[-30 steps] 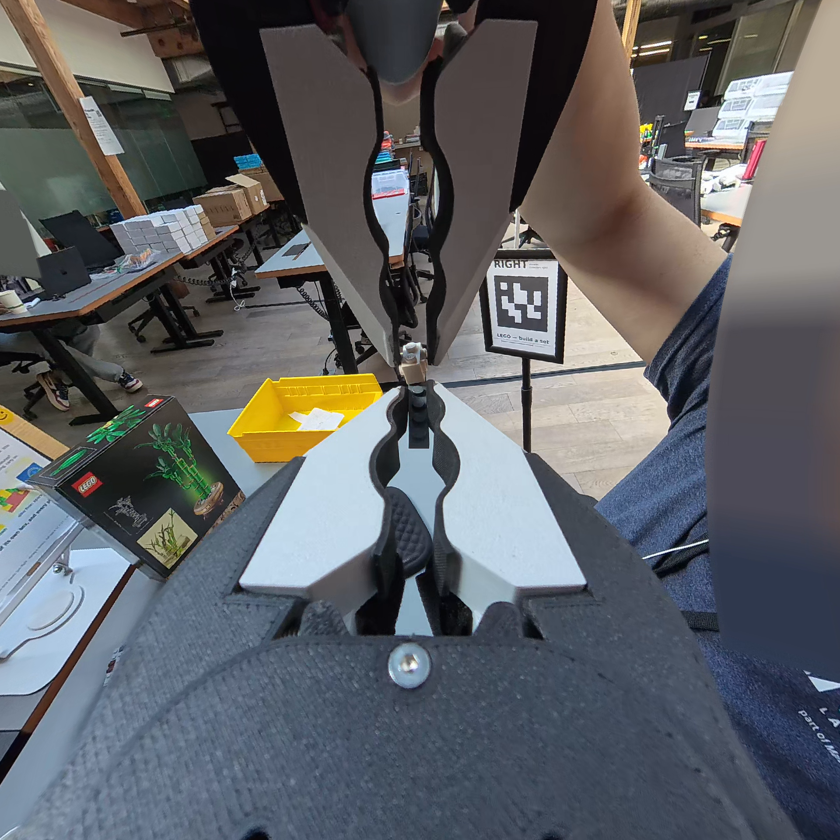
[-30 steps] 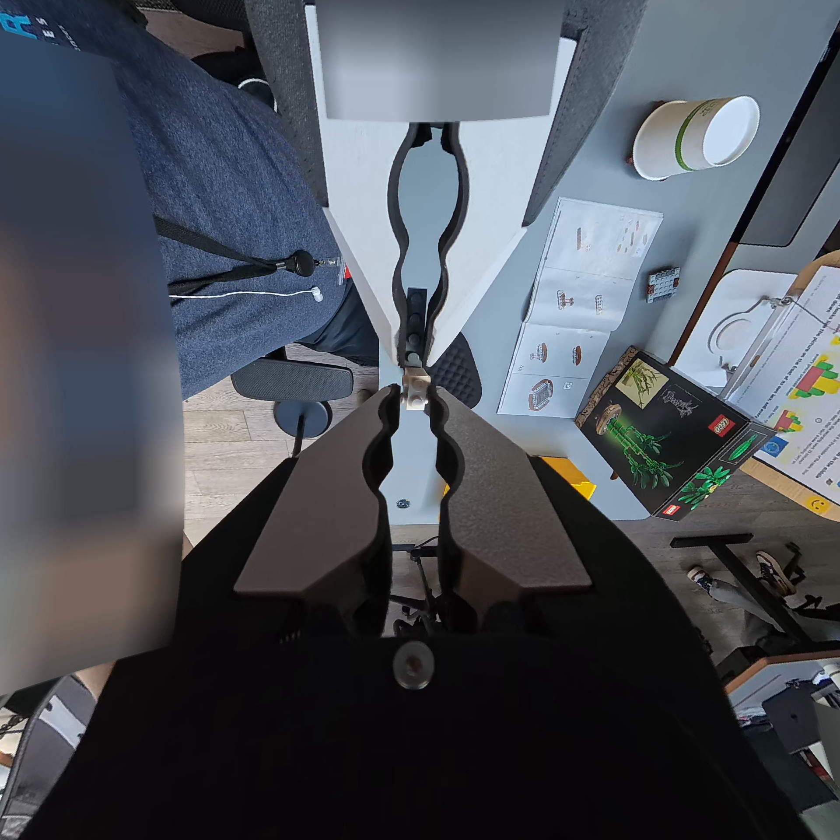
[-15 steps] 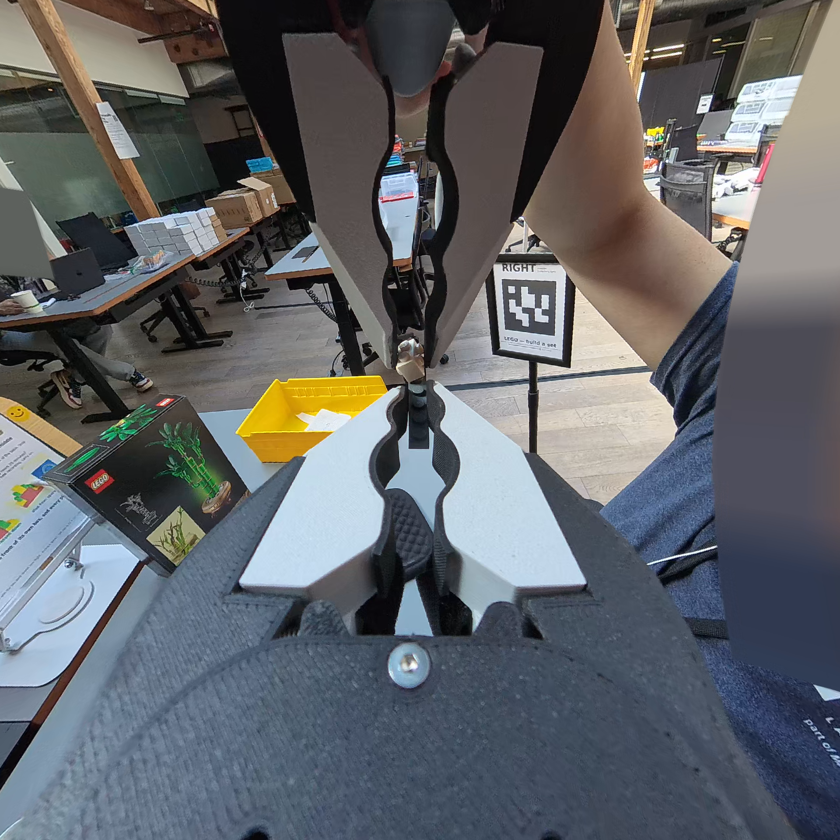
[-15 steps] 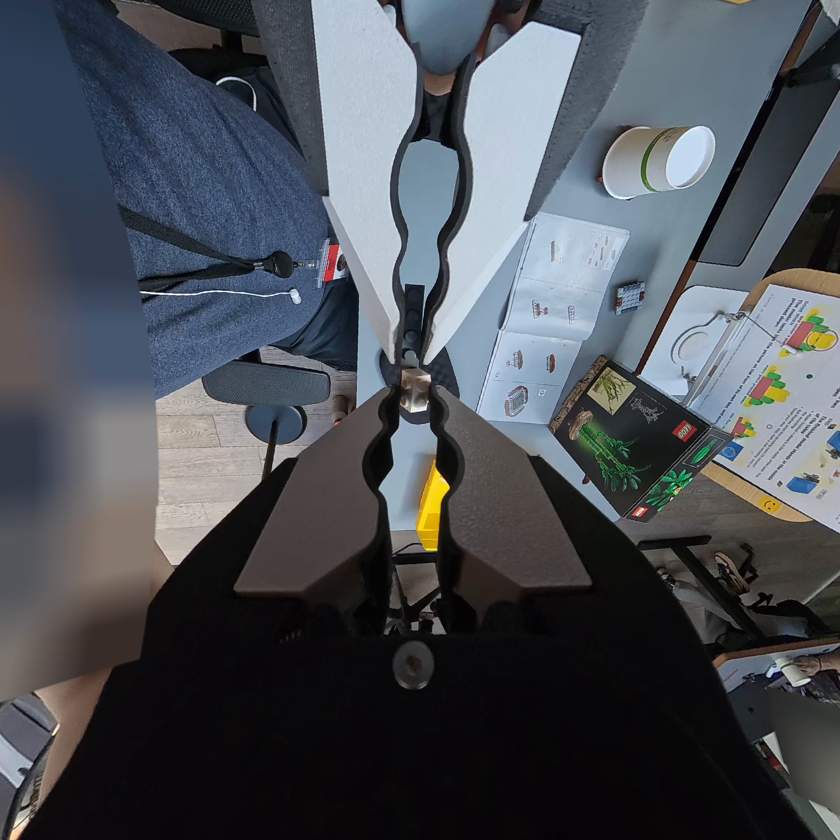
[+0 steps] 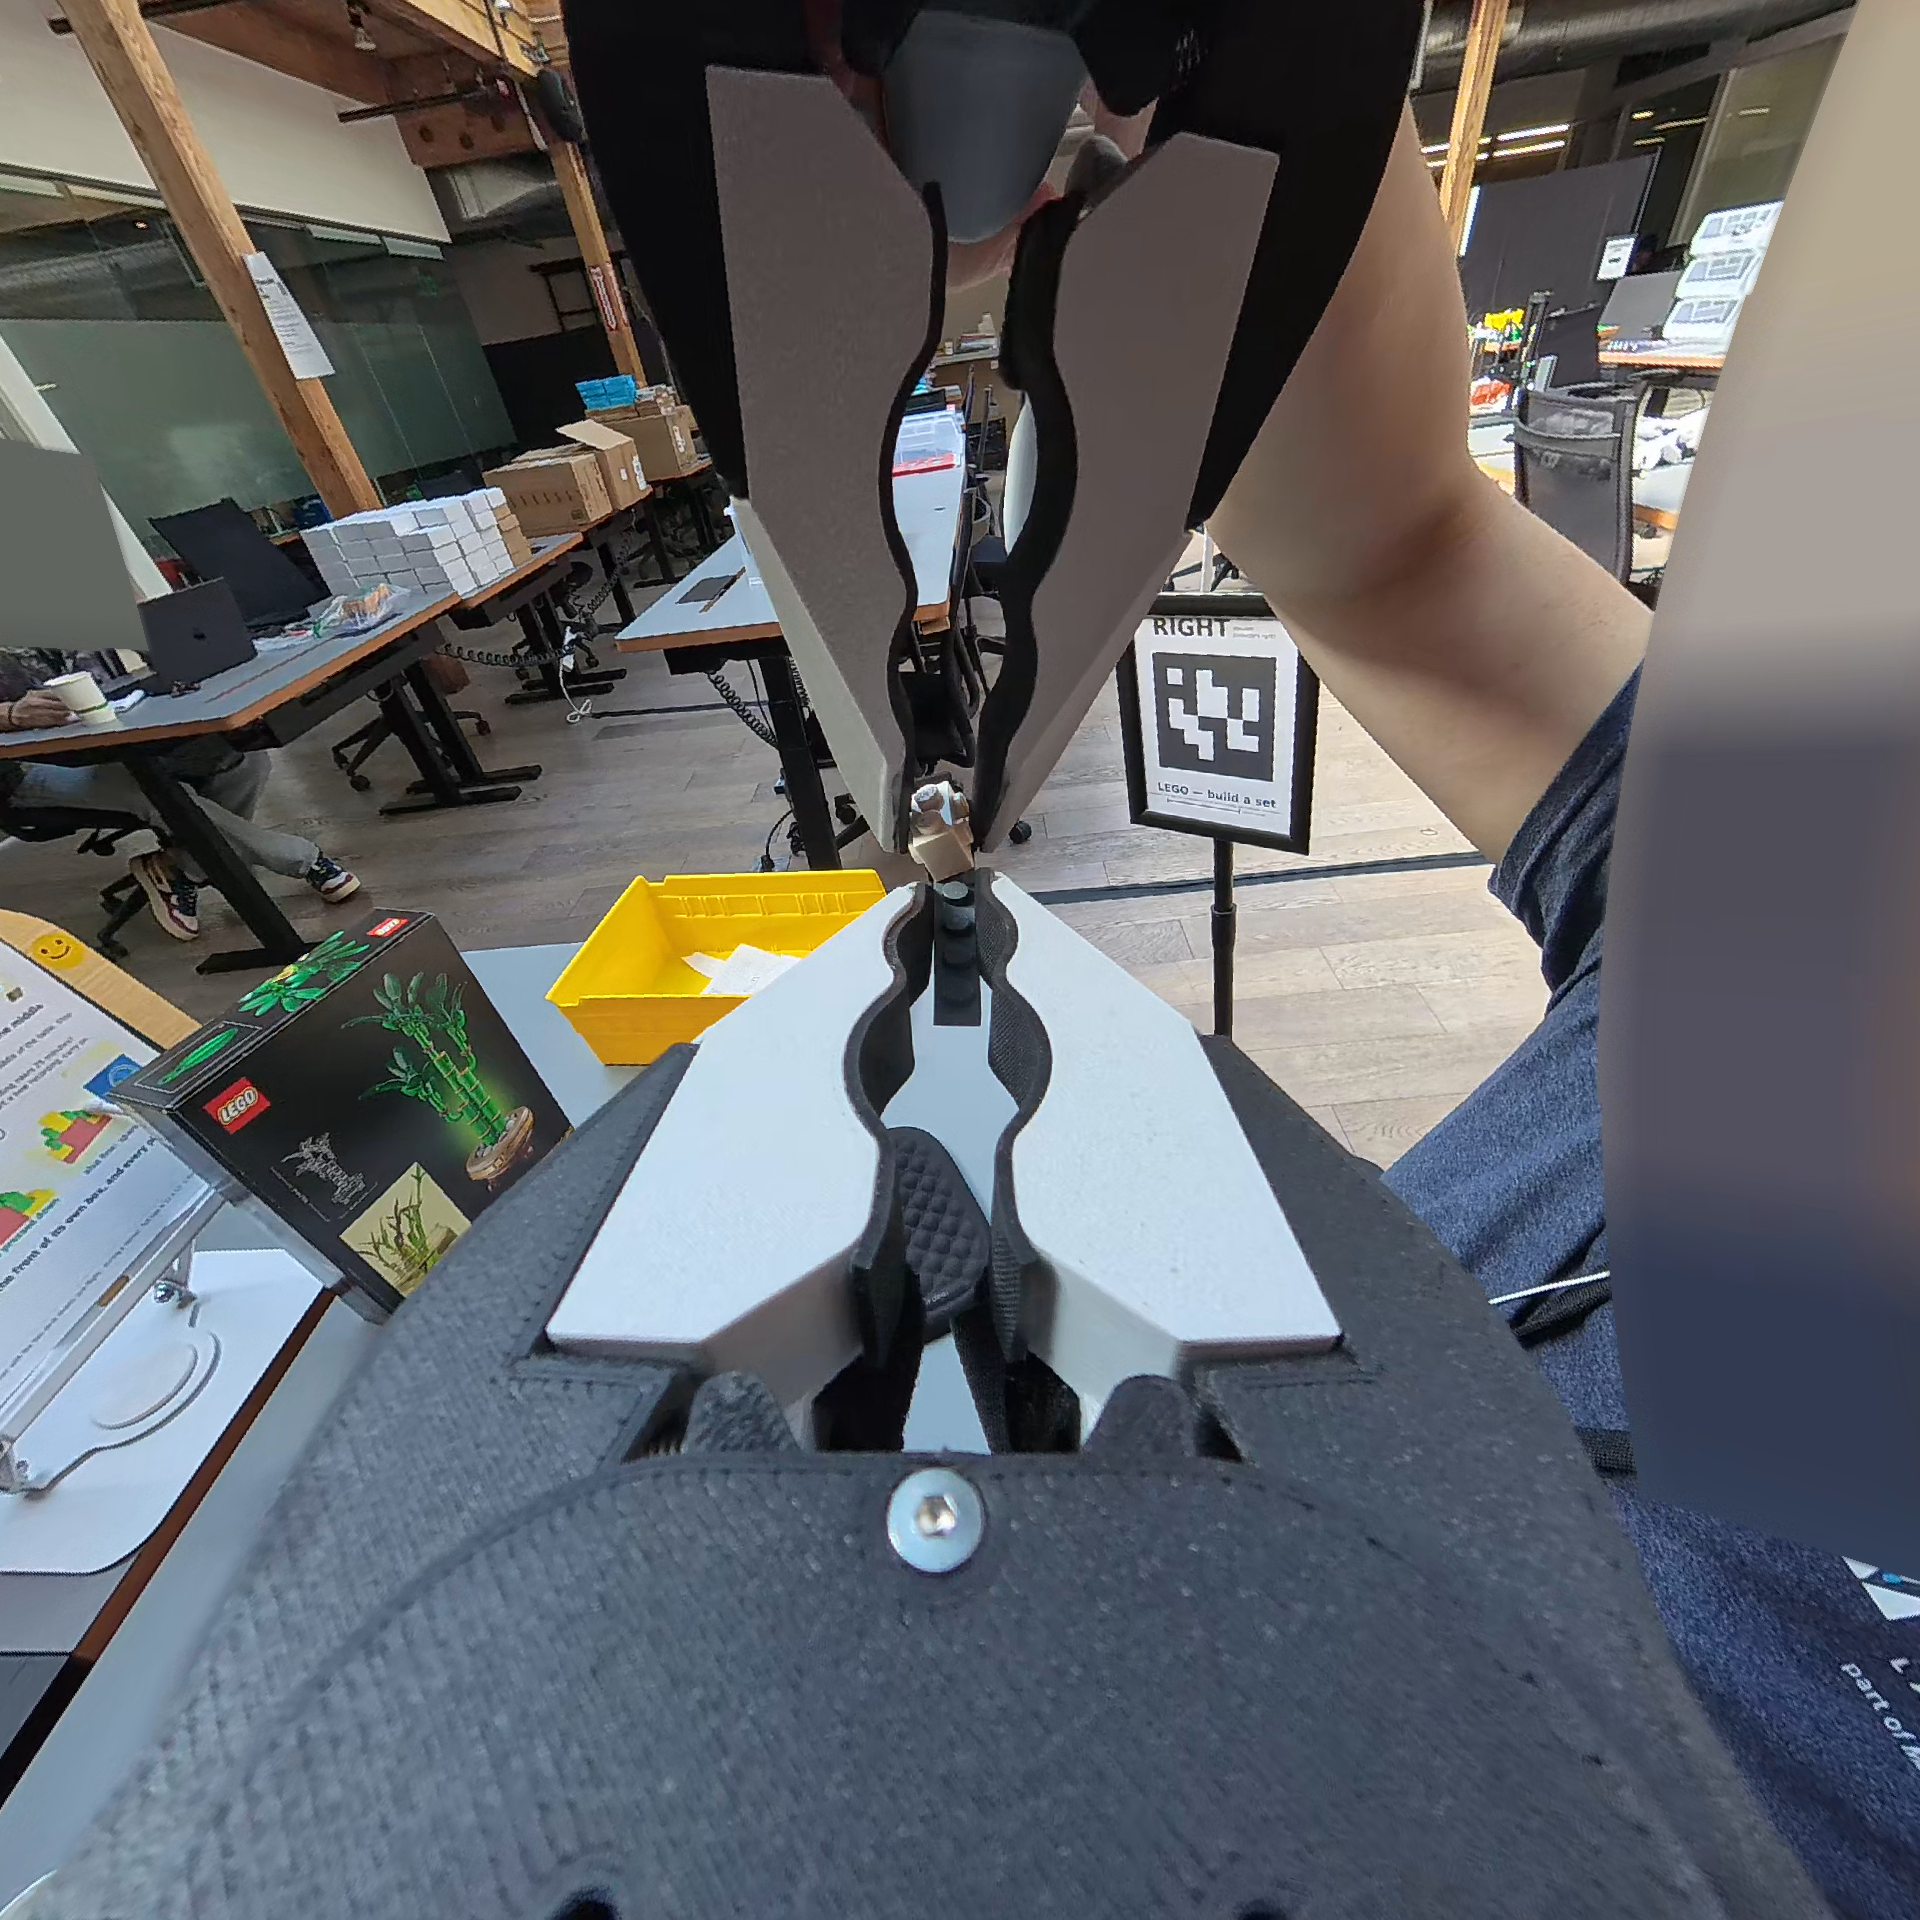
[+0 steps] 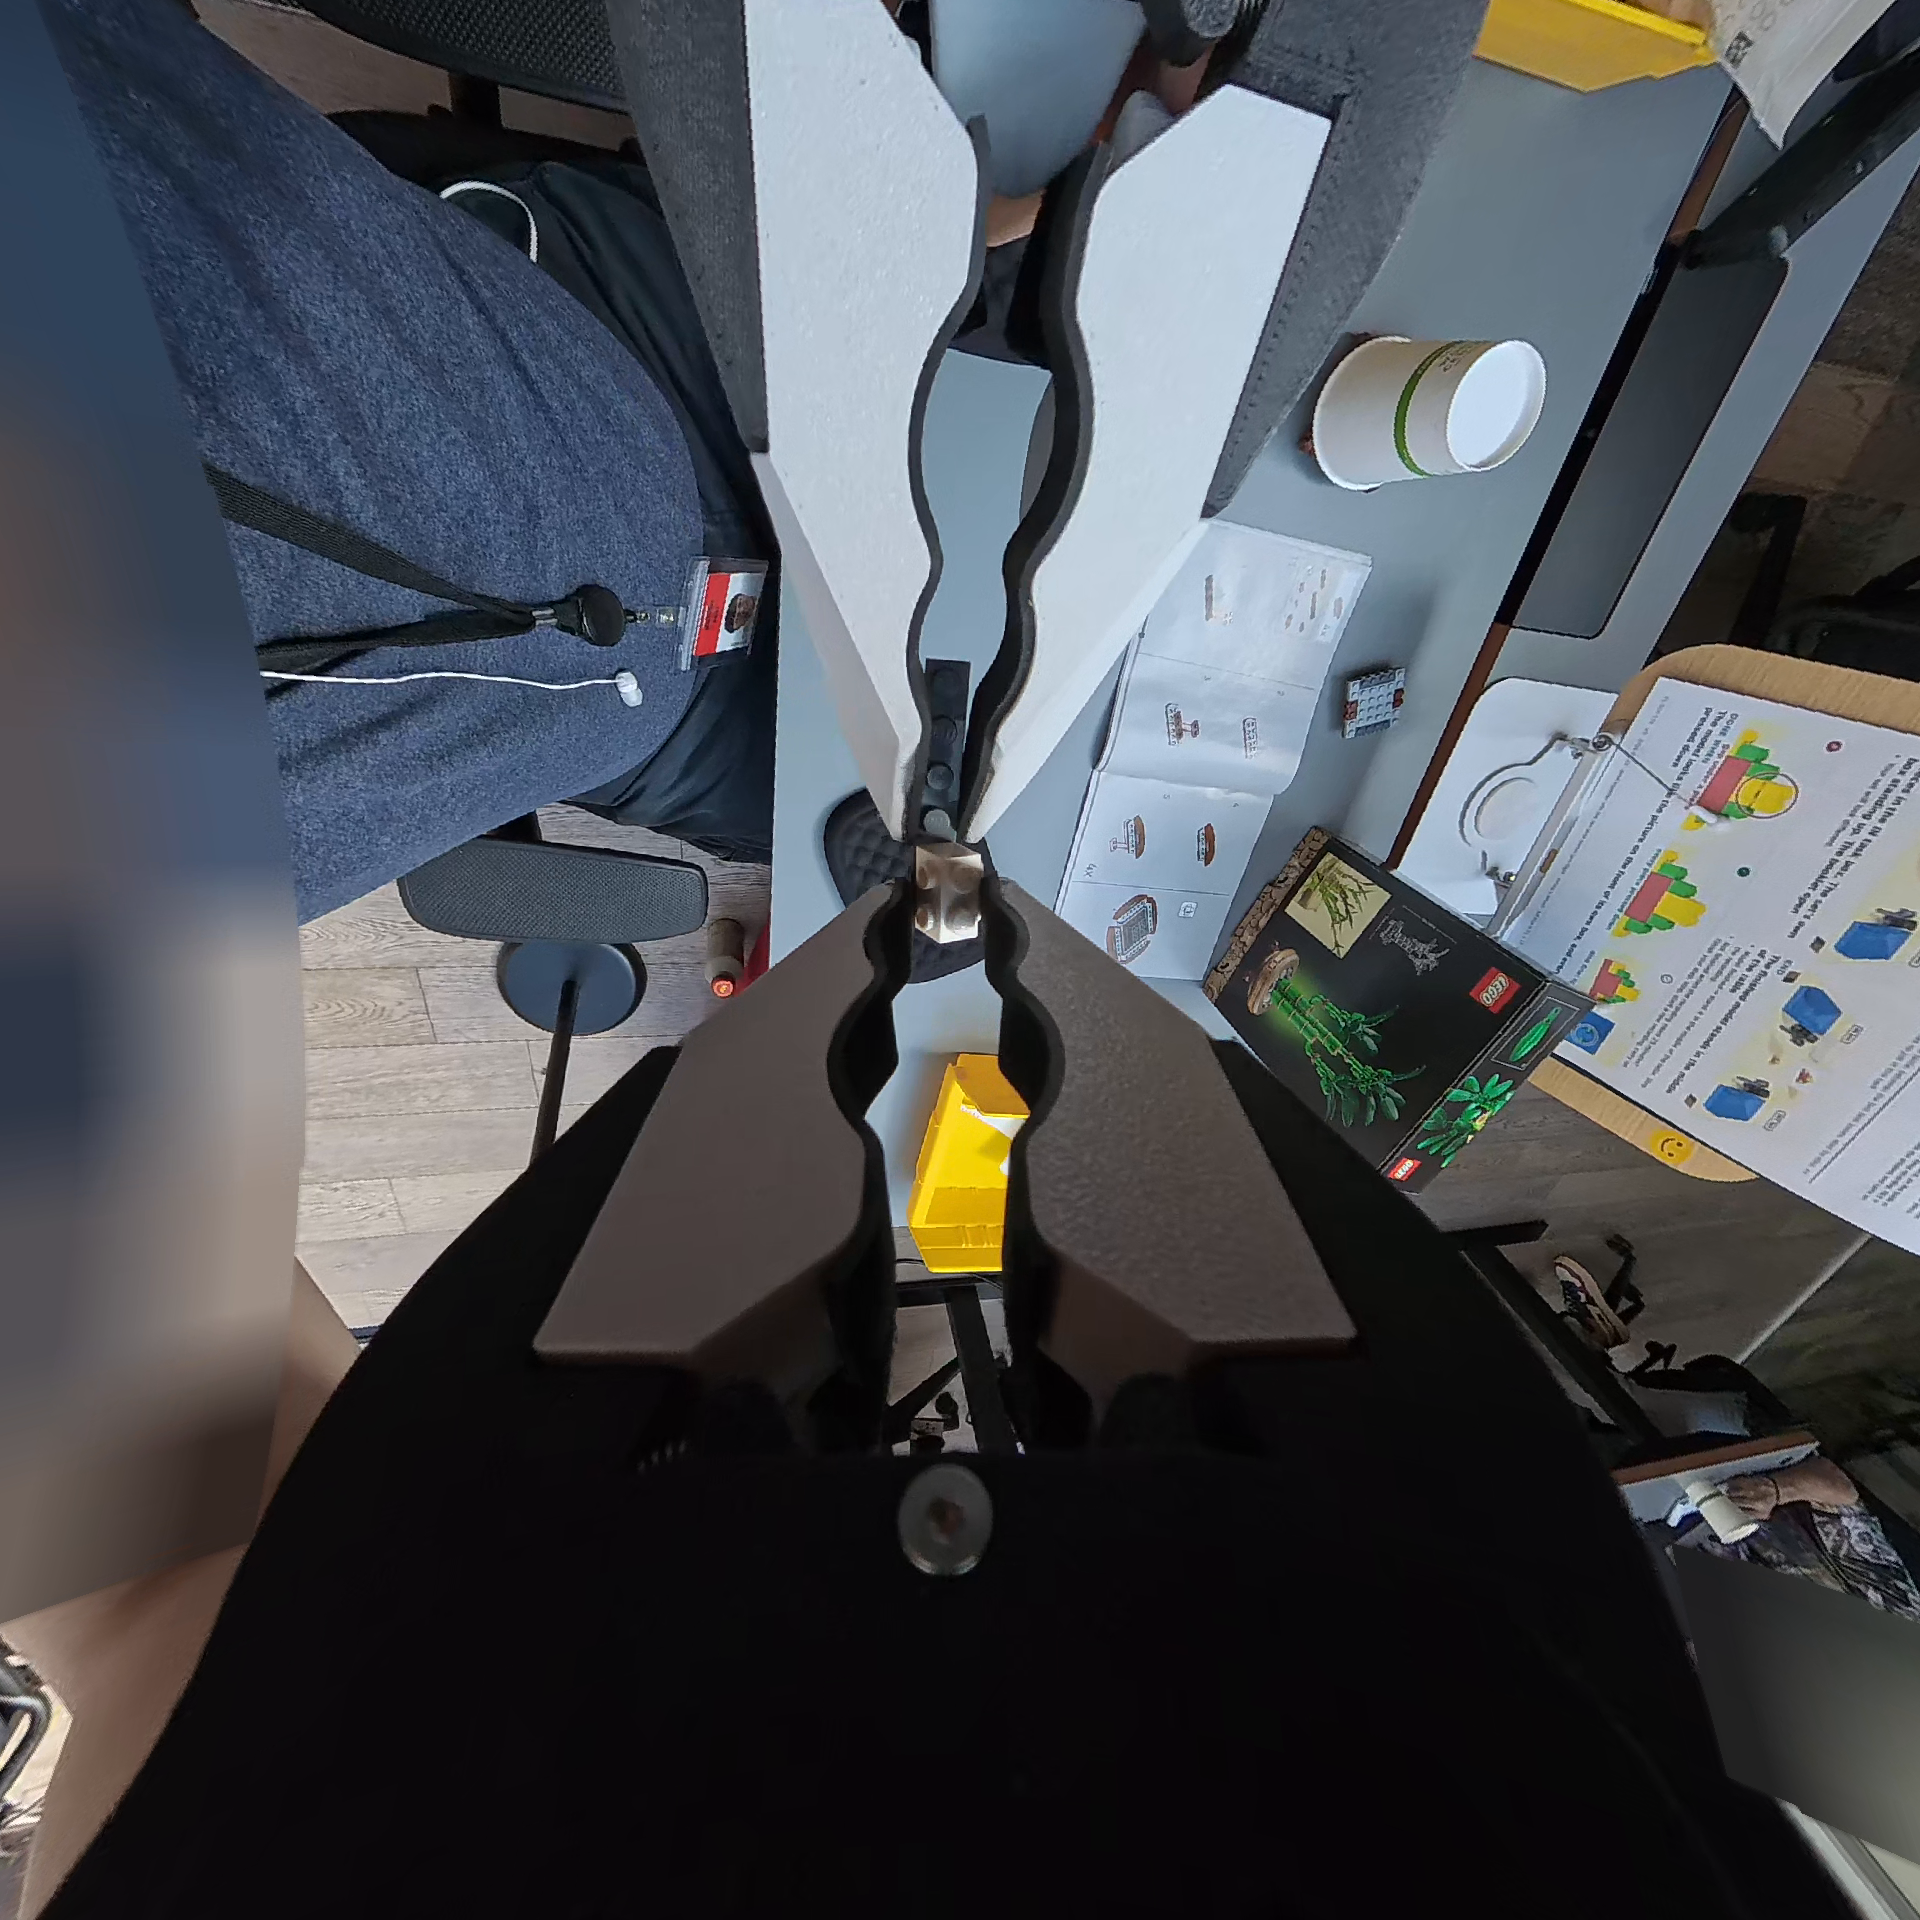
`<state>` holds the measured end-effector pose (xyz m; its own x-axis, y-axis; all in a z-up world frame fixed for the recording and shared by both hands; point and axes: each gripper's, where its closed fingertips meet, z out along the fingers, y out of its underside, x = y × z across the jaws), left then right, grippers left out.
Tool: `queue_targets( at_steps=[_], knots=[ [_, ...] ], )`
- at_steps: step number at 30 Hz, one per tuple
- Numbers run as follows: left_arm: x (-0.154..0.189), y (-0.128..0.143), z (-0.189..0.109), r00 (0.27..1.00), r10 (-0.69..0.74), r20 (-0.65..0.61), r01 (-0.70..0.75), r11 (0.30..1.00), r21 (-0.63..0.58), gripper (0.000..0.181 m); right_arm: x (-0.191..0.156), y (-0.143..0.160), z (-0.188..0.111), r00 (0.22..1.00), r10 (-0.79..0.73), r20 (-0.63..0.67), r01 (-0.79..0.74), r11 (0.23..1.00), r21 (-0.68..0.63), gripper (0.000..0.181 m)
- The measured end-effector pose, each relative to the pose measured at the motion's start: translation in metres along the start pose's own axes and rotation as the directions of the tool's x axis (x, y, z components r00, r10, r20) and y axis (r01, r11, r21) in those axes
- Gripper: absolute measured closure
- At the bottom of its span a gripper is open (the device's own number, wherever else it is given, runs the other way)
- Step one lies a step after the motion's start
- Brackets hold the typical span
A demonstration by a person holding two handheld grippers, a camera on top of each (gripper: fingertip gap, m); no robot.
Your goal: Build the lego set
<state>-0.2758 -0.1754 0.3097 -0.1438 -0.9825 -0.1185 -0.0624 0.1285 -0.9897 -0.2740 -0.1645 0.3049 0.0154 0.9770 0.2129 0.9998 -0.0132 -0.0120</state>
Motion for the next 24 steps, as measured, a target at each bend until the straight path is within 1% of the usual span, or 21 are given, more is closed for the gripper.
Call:
queue_targets(
  at_steps=[24],
  knots=[
    [-0.0013, -0.0009, -0.0004, 1.000, -0.001, 0.007, 0.000, 1.000, 0.002, 0.175, 0.0018, 0.0026, 0.0005, 1.000, -0.005, -0.022, 0.004, 1.000, -0.006, 0.165]
  ],
)
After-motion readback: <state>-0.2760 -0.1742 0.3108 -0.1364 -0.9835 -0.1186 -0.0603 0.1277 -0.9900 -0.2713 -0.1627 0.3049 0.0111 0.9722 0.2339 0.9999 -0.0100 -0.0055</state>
